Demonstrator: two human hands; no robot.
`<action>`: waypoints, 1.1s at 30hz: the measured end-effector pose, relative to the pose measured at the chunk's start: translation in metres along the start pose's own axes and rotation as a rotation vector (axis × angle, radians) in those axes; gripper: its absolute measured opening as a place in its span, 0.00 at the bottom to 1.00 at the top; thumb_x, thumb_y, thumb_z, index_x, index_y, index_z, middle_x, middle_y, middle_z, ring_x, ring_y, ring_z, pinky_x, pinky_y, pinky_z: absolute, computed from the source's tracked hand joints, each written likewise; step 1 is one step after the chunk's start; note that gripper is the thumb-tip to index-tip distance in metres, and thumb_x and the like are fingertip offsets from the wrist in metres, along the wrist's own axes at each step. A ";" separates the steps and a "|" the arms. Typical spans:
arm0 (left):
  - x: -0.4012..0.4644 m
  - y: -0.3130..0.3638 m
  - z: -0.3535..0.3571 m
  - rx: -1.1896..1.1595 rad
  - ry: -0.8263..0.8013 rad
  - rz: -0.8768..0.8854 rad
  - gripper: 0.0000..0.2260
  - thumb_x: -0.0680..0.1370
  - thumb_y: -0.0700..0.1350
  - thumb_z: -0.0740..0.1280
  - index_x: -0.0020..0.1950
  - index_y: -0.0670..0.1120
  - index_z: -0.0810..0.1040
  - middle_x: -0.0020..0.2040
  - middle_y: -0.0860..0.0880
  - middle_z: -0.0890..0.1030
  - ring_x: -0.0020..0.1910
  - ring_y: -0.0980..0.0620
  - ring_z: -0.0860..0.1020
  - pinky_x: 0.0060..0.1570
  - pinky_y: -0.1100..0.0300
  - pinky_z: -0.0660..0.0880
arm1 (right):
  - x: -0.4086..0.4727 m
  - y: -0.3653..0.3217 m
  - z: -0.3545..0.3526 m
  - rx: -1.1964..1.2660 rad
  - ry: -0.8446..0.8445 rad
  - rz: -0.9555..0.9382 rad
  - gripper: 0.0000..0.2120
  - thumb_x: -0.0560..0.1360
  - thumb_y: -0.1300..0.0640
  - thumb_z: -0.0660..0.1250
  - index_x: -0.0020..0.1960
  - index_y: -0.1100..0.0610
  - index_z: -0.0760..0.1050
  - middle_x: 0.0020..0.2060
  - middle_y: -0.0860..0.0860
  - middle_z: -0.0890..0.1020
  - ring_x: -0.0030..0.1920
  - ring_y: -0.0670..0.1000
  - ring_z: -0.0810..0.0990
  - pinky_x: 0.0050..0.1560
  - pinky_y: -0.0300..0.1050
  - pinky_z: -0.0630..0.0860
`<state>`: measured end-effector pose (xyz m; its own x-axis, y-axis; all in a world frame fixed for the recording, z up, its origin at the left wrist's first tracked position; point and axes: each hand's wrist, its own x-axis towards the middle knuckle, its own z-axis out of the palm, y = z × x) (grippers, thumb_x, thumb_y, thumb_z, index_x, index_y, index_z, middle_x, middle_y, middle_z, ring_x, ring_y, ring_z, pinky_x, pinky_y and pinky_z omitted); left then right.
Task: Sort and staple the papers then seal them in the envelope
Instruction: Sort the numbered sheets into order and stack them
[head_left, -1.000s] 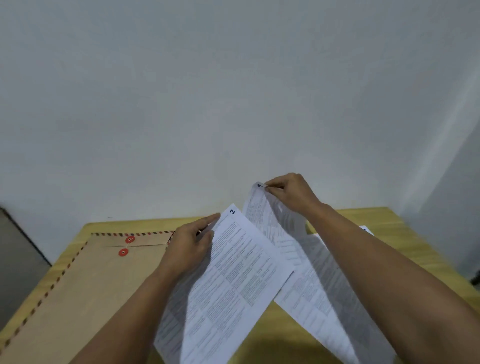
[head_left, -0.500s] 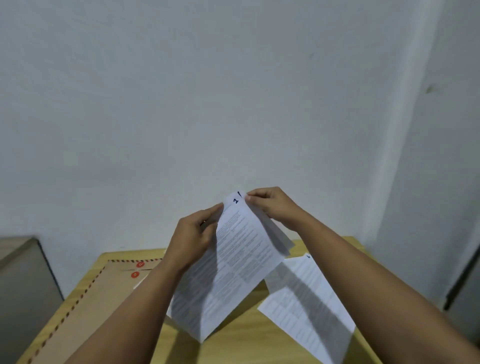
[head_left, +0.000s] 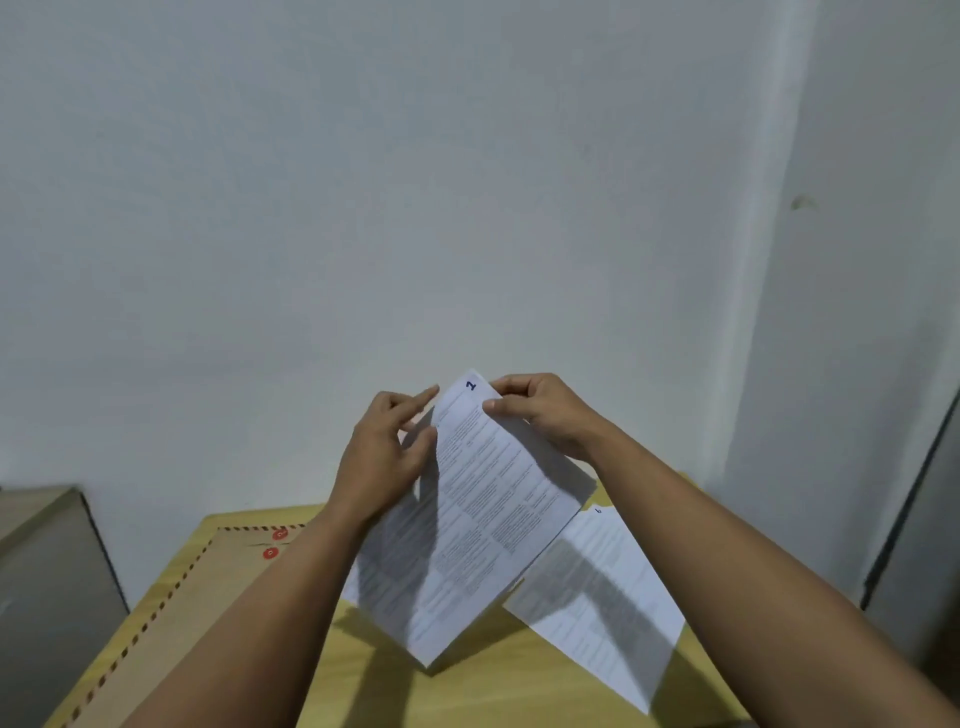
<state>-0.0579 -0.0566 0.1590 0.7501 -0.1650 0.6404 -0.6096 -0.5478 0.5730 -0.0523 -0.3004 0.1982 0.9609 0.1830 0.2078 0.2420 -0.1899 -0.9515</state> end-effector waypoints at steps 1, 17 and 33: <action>0.001 0.002 -0.001 0.003 -0.009 -0.011 0.21 0.80 0.48 0.69 0.73 0.59 0.75 0.57 0.57 0.77 0.54 0.58 0.78 0.51 0.60 0.75 | 0.000 -0.002 -0.002 0.021 0.006 0.011 0.09 0.78 0.59 0.74 0.58 0.56 0.86 0.51 0.58 0.89 0.49 0.59 0.88 0.56 0.56 0.84; -0.014 -0.041 0.092 -0.005 -0.315 -0.234 0.17 0.81 0.41 0.67 0.69 0.50 0.81 0.62 0.54 0.85 0.57 0.55 0.83 0.61 0.55 0.78 | -0.003 0.099 -0.073 -0.338 0.190 0.262 0.16 0.79 0.60 0.71 0.66 0.56 0.80 0.52 0.55 0.88 0.46 0.52 0.88 0.45 0.41 0.77; -0.031 -0.119 0.190 -0.060 -0.476 -0.327 0.19 0.80 0.37 0.65 0.61 0.60 0.84 0.40 0.68 0.82 0.34 0.65 0.80 0.42 0.61 0.74 | -0.023 0.273 -0.174 -0.817 0.429 0.724 0.16 0.69 0.55 0.66 0.57 0.51 0.77 0.51 0.49 0.82 0.49 0.54 0.82 0.56 0.51 0.82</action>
<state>0.0405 -0.1420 -0.0259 0.9261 -0.3531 0.1327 -0.3298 -0.5874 0.7390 0.0149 -0.5242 -0.0274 0.8387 -0.5325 -0.1142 -0.5151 -0.7077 -0.4836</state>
